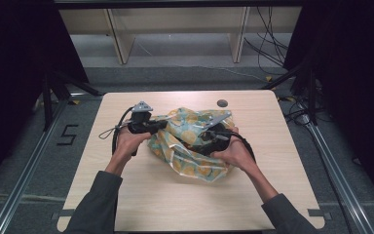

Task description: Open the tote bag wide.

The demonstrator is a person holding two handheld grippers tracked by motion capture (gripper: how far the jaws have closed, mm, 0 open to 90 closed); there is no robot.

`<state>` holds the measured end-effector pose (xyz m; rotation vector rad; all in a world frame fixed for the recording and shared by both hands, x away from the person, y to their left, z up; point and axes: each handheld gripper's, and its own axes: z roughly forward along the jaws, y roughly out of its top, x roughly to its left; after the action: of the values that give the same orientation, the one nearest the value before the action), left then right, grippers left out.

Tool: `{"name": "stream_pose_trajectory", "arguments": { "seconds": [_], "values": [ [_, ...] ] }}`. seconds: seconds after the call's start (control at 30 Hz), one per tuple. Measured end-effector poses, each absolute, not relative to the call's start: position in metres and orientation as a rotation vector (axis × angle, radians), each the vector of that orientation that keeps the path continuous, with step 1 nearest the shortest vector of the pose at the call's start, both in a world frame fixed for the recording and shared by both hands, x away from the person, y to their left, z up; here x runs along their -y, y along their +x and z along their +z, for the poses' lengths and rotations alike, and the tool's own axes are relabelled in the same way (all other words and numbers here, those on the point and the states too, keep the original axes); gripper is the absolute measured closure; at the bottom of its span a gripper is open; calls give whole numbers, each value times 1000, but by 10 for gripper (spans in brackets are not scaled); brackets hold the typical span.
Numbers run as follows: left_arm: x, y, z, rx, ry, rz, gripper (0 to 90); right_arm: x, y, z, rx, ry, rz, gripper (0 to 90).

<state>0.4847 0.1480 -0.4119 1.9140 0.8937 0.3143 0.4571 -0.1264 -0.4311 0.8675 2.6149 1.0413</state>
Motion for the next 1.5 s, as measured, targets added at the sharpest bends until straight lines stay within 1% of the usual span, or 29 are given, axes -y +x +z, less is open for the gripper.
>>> {"name": "stream_pose_trajectory", "arguments": {
  "seconds": [0.07, 0.1, 0.13, 0.17, 0.2, 0.23, 0.27, 0.43, 0.47, 0.53, 0.57, 0.6, 0.63, 0.67, 0.73, 0.8, 0.87, 0.9, 0.93, 0.97, 1.0, 1.03, 1.07, 1.13, 1.17, 1.2, 1.3, 1.37, 1.5],
  "values": [
    [-149, 485, -412, -899, 1910, 315, 894, 122, 459, -435, -2596, 834, 1022, 442],
    [-149, 484, -412, -899, 1910, 311, 893, 118, 460, -437, -2598, 849, 1009, 479],
    [-149, 484, -412, -901, 1909, 311, 893, 113, 462, -443, -2587, 839, 961, 643],
    [-149, 484, -412, -893, 1916, 314, 893, 113, 464, -443, -2599, 809, 936, 740],
    [-150, 483, -412, -893, 1917, 313, 892, 113, 466, -443, -2602, 797, 935, 821],
    [-150, 483, -412, -893, 1917, 313, 891, 113, 466, -443, -2602, 797, 935, 821],
    [-151, 482, -413, -891, 1927, 316, 890, 117, 472, -441, -2586, 798, 965, 900],
    [-153, 479, -414, -885, 1970, 295, 857, 131, 491, -423, -2483, 874, 1059, 900],
    [-152, 476, -414, -870, 1990, 300, 831, 135, 493, -416, -2493, 931, 1042, 900],
    [-149, 467, -407, -848, 2036, 368, 726, 138, 502, -411, -2442, 970, 1081, 900],
    [-149, 467, -407, -848, 2036, 368, 686, 138, 506, -409, -2434, 981, 1089, 900],
    [-144, 454, -396, -810, 2027, 418, 658, 139, 509, -406, -2444, 996, 1079, 900],
    [-144, 454, -396, -810, 2027, 418, 645, 139, 509, -406, -2444, 996, 1079, 900],
    [-134, 440, -384, -752, 1995, 437, 638, 139, 517, -404, -2427, 1015, 1074, 900],
    [-119, 434, -384, -687, 2059, 440, 622, 138, 524, -404, -2409, 1019, 1098, 900],
    [-107, 440, -394, -696, 2114, 450, 611, 136, 528, -403, -2428, 1029, 1073, 900],
    [-102, 446, -400, -721, 2131, 442, 635, 133, 531, -405, -2426, 1015, 1081, 900],
    [-100, 453, -407, -735, 2135, 425, 673, 131, 530, -406, -2445, 1014, 1073, 900],
    [-98, 463, -420, -789, 2134, 348, 712, 130, 530, -406, -2447, 1016, 1068, 900],
    [-98, 463, -420, -789, 2134, 348, 761, 130, 530, -406, -2447, 1016, 1068, 900],
    [-98, 465, -427, -780, 2186, 318, 761, 129, 530, -407, -2444, 1010, 1063, 900],
    [-97, 464, -432, -780, 2214, 303, 878, 131, 531, -405, -2457, 1018, 1046, 900],
    [-99, 457, -441, -754, 2294, 244, 895, 133, 534, -405, -2427, 1038, 1062, 900],
    [-105, 446, -446, -690, 2371, 198, 895, 138, 540, -404, -2415, 1036, 1047, 900],
    [-105, 446, -446, -690, 2371, 198, 895, 138, 540, -404, -2415, 1036, 1047, 900],
    [-108, 432, -455, -664, 2393, 134, 895, 141, 545, -404, -2406, 1053, 1035, 900],
    [-109, 419, -467, -643, 2422, 107, 895, 142, 549, -404, -2408, 1092, 1000, 900],
    [-107, 406, -488, -648, 2450, 80, 895, 139, 557, -407, -2376, 1115, 973, 900],
    [-108, 400, -496, -643, 2466, 66, 894, 137, 563, -409, -2373, 1146, 932, 900]
  ]
}}
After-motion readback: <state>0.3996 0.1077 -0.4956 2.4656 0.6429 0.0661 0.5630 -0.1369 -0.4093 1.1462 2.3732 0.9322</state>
